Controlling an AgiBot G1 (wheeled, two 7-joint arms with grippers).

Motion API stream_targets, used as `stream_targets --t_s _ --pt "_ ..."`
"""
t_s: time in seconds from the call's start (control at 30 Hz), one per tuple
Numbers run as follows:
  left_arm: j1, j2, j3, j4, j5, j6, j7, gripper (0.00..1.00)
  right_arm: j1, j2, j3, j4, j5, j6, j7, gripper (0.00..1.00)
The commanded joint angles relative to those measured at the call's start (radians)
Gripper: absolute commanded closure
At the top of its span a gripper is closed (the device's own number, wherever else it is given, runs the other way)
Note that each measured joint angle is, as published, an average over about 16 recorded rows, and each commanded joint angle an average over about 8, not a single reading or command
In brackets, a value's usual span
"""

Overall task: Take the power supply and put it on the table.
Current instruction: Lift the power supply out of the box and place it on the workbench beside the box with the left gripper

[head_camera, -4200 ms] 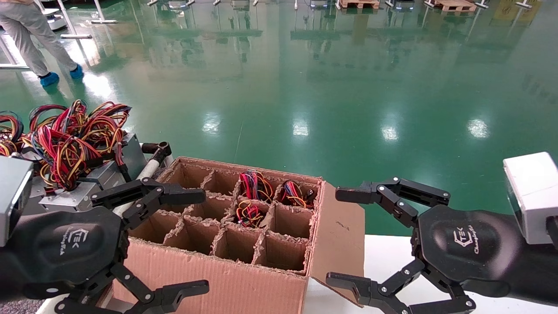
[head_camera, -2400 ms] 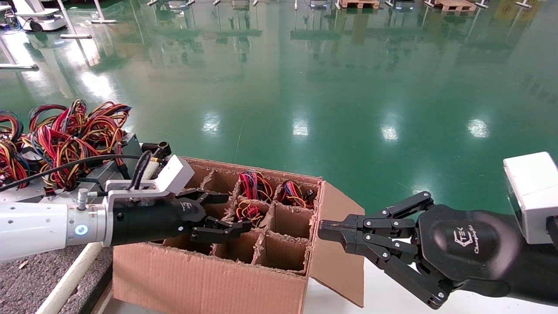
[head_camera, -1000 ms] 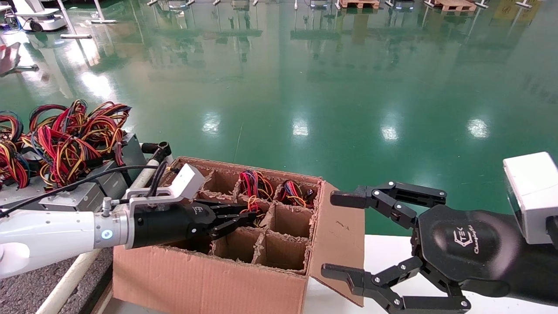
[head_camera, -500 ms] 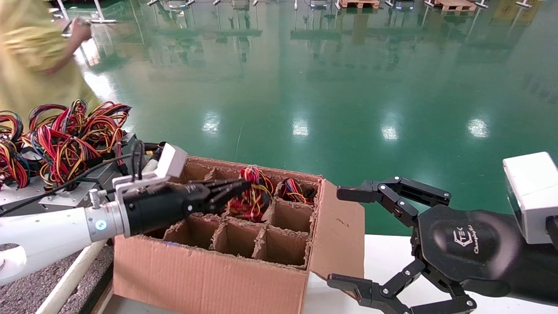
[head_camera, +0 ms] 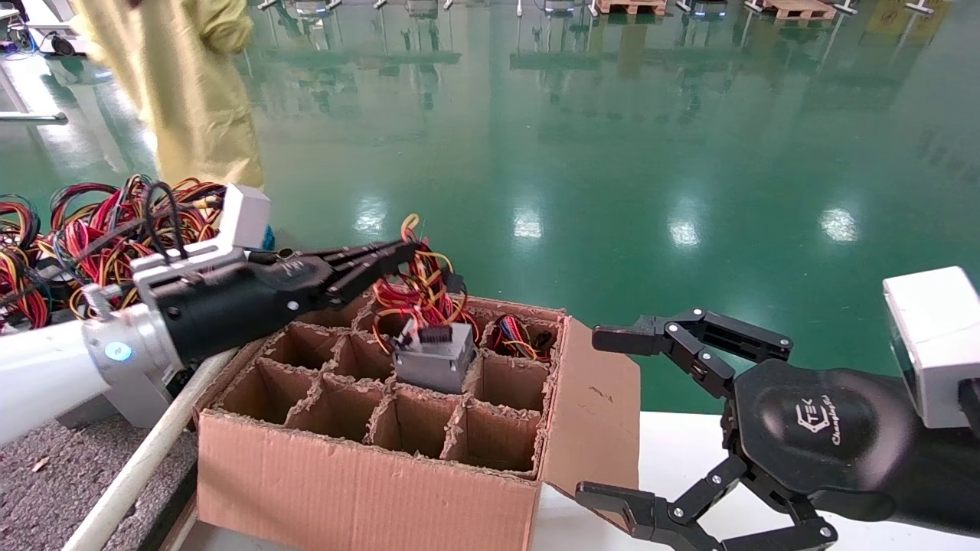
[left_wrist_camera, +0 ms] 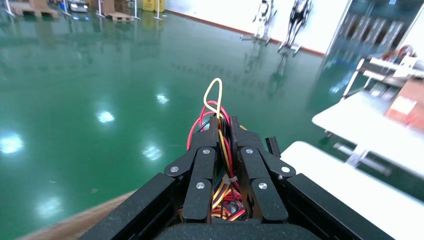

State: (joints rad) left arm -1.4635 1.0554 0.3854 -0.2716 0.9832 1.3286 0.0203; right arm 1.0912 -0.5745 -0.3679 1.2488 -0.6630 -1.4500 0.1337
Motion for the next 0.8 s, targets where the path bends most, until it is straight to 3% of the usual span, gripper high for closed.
stream_targets --t_s 0.03,0.33,0.8 --pt "-0.011 -0.018 -0.001 -0.018 0.003 -0.002 0.015 1.0 0.0 0.0 0.0 0.0 0.0 0.0 0.0 0.0" --pt "-0.056 -0.112 -0.036 -0.187 -0.042 0.001 -0.098 1.0 0.0 0.0 0.0 0.0 0.0 0.0 0.0 0.0" --pt "-0.145 -0.295 -0.051 -0.552 -0.013 -0.174 -0.448 1.0 0.0 0.0 0.0 0.0 0.0 0.0 0.0 0.0"
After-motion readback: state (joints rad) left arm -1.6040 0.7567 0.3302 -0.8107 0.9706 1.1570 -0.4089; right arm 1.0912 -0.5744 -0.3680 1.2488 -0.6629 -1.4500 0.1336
